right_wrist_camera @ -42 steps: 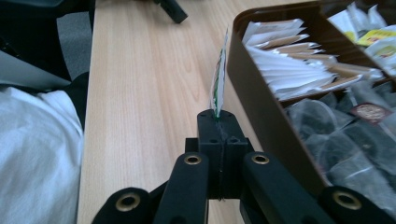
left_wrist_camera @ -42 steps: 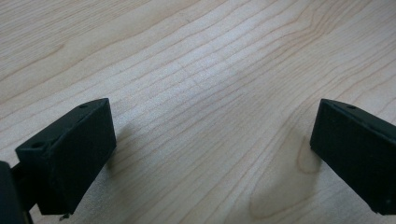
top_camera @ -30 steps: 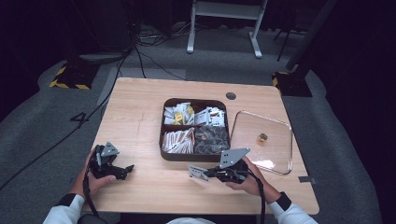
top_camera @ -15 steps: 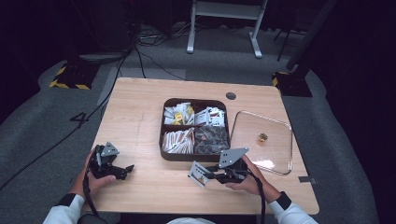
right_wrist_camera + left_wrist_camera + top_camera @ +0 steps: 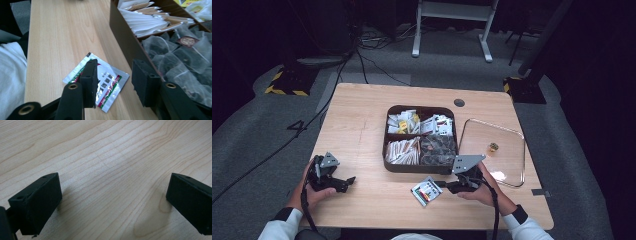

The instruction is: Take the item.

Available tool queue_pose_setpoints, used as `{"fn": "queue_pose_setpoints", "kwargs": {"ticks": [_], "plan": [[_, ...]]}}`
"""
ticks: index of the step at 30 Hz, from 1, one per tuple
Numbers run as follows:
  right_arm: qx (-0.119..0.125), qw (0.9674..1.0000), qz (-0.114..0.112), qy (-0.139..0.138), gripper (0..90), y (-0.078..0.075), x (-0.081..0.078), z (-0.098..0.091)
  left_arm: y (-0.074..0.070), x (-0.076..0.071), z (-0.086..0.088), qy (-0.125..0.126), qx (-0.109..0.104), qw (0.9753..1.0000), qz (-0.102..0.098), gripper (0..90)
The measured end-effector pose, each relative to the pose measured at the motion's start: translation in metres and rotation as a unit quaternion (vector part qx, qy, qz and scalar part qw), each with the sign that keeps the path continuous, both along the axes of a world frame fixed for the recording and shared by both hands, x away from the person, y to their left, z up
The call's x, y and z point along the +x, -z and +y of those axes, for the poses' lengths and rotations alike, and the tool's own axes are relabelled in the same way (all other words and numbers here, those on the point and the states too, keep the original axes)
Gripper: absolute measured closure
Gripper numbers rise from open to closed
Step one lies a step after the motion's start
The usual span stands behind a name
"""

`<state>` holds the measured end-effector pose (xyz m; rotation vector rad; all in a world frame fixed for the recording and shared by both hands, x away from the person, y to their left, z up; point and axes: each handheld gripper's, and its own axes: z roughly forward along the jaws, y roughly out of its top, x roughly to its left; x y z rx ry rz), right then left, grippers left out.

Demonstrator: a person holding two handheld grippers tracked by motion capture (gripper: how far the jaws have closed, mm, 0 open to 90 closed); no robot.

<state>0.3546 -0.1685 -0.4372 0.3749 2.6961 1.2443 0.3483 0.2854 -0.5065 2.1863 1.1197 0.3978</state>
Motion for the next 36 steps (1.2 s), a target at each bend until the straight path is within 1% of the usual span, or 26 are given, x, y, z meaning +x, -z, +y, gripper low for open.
{"fn": "queue_pose_setpoints", "kwargs": {"ticks": [6, 10, 15, 20, 23, 27, 28, 31, 33, 36], "plan": [[0.010, 0.9998, -0.010, 0.013, 50.4, -0.007, 0.002, -0.009, 0.000, 0.000, 0.000, 0.000, 0.000, 1.0000, 0.000, 0.4], [0.019, 0.9991, -0.023, 0.030, 44.9, -0.014, 0.003, -0.018, 0.000, 0.000, 0.000, 0.000, 0.000, 1.0000, 0.000, 0.4], [0.029, 0.9973, -0.037, 0.057, 39.4, -0.022, 0.006, -0.030, 0.000, 0.000, 0.000, 0.000, 0.001, 1.0000, 0.001, 0.3], [0.036, 0.9946, -0.048, 0.085, 36.6, -0.027, 0.011, -0.044, 0.000, 0.000, 0.000, 0.000, 0.000, 1.0000, 0.000, 0.3], [0.038, 0.9932, -0.050, 0.098, 35.3, -0.028, 0.014, -0.051, 0.000, 0.000, 0.000, 0.000, 0.001, 1.0000, 0.000, 0.3], [0.029, 0.9905, -0.061, 0.119, 34.6, -0.029, 0.019, -0.061, 0.000, 0.000, 0.000, 0.000, 0.000, 1.0000, 0.000, 0.3], [0.029, 0.9901, -0.061, 0.123, 34.6, -0.029, 0.021, -0.063, 0.000, 0.000, 0.000, 0.000, 0.000, 1.0000, 0.000, 0.3], [0.025, 0.9872, -0.065, 0.144, 34.6, -0.028, 0.026, -0.072, 0.000, 0.000, 0.000, -0.001, 0.000, 1.0000, 0.000, 0.3], [0.027, 0.9857, -0.062, 0.154, 34.6, -0.027, 0.030, -0.078, 0.000, 0.000, 0.000, -0.001, 0.001, 1.0000, 0.000, 0.3], [0.020, 0.9832, -0.063, 0.170, 34.6, -0.024, 0.035, -0.086, 0.000, 0.000, 0.000, -0.001, 0.000, 1.0000, 0.000, 0.3]]}}
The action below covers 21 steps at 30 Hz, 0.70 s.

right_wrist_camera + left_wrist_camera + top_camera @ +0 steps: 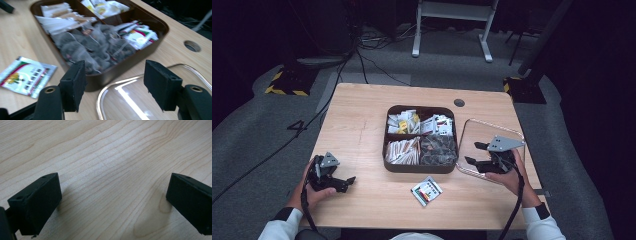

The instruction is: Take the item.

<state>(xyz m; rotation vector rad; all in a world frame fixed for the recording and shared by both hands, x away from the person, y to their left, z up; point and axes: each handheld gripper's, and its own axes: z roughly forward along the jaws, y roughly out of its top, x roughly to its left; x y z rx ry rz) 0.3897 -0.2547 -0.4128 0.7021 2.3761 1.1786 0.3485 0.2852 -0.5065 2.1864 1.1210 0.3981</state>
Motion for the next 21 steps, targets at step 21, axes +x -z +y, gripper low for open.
{"fn": "queue_pose_setpoints", "kwargs": {"ticks": [21], "plan": [[-0.013, 0.9937, 0.028, 0.108, 32.4, 0.028, 0.041, -0.049, 0.000, 0.000, 0.000, 0.000, 0.000, 1.0000, 0.000, 0.2]]}}
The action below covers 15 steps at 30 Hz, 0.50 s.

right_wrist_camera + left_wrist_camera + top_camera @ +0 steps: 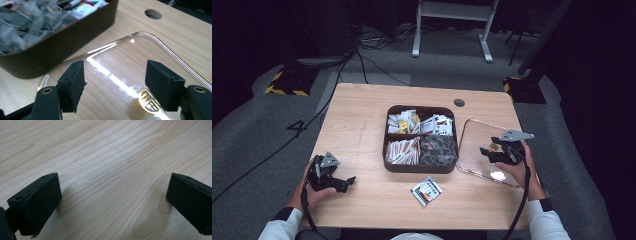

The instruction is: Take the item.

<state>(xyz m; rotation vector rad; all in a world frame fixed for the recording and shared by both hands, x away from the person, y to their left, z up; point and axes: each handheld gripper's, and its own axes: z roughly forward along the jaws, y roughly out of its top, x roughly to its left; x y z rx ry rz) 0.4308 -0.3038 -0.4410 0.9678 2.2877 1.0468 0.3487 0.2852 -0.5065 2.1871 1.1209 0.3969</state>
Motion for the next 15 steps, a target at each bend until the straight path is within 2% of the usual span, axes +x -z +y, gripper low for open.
{"fn": "queue_pose_setpoints", "kwargs": {"ticks": [7, 15], "plan": [[-0.006, 0.9994, 0.016, 0.028, 32.9, 0.015, 0.016, -0.013, 0.000, 0.000, 0.000, 0.000, 0.001, 1.0000, -0.001, 0.2], [-0.003, 0.9982, 0.039, 0.045, 33.3, 0.029, 0.029, -0.021, 0.000, 0.000, 0.000, 0.000, 0.001, 1.0000, -0.001, 0.2]]}}
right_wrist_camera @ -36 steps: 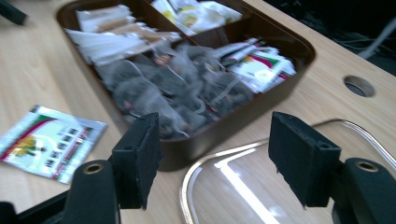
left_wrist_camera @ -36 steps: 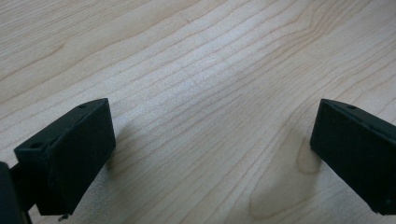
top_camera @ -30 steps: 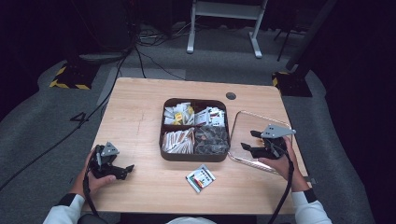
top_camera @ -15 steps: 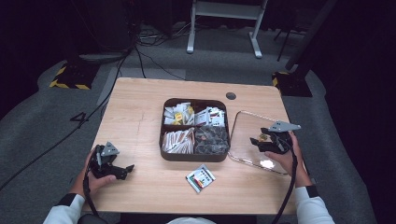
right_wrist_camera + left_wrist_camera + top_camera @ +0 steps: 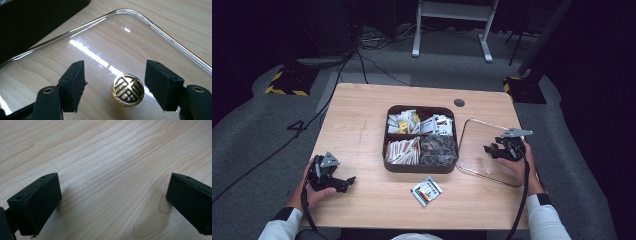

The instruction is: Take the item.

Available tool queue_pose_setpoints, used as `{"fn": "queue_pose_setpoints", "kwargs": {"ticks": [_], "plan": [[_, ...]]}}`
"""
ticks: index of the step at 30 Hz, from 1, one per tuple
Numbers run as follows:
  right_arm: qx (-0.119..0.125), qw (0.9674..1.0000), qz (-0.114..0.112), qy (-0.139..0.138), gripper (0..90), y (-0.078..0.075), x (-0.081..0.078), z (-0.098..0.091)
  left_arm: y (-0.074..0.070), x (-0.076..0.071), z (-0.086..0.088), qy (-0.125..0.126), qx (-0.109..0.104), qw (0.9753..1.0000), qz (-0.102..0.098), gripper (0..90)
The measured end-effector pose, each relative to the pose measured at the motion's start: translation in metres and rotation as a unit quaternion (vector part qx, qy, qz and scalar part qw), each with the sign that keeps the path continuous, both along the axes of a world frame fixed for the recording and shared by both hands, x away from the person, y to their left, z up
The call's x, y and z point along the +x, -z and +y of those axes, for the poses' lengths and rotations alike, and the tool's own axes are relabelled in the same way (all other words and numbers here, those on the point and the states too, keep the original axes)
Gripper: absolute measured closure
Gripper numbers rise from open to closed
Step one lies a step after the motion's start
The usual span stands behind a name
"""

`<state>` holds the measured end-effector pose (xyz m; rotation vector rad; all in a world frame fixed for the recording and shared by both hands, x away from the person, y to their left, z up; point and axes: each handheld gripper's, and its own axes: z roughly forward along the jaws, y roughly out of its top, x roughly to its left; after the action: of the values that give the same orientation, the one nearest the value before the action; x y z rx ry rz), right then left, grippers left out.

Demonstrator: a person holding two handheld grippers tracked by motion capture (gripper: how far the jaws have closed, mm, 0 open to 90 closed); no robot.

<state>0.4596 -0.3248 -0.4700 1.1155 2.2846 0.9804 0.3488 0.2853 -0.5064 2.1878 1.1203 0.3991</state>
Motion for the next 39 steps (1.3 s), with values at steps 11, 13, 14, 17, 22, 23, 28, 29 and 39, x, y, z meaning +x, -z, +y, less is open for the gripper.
{"fn": "queue_pose_setpoints", "kwargs": {"ticks": [11, 13, 14, 17, 22, 23, 28, 29, 39], "plan": [[0.003, 0.9996, 0.027, 0.010, 38.2, 0.014, 0.008, -0.005, 0.000, 0.000, 0.000, 0.000, 0.000, 1.0000, 0.000, 0.2], [0.004, 0.9995, 0.029, 0.010, 39.4, 0.015, 0.008, -0.006, 0.000, 0.000, 0.000, 0.000, 0.000, 1.0000, 0.000, 0.2], [0.004, 0.9995, 0.032, 0.009, 40.6, 0.016, 0.008, -0.007, 0.000, 0.000, 0.000, 0.000, 0.000, 1.0000, 0.000, 0.2], [0.004, 0.9993, 0.036, 0.010, 42.7, 0.019, 0.008, -0.008, 0.000, 0.000, 0.000, 0.000, 0.000, 1.0000, 0.000, 0.2], [0.006, 0.9992, 0.038, 0.011, 47.7, 0.021, 0.009, -0.009, 0.000, 0.000, 0.000, 0.000, 0.000, 1.0000, 0.000, 0.2], [0.007, 0.9992, 0.038, 0.011, 48.7, 0.021, 0.009, -0.009, 0.000, 0.000, 0.000, 0.000, 0.000, 1.0000, 0.000, 0.2], [0.010, 0.9992, 0.035, 0.015, 58.3, 0.020, 0.009, -0.012, 0.000, 0.000, 0.000, 0.000, 0.000, 1.0000, 0.000, 0.2], [0.014, 0.9991, 0.036, 0.015, 58.4, 0.021, 0.009, -0.013, 0.000, 0.000, 0.000, 0.000, -0.001, 1.0000, 0.001, 0.2], [0.020, 0.9989, 0.038, 0.019, 58.8, 0.020, 0.010, -0.014, 0.000, 0.001, 0.000, 0.002, -0.001, 1.0000, 0.001, 0.2]]}}
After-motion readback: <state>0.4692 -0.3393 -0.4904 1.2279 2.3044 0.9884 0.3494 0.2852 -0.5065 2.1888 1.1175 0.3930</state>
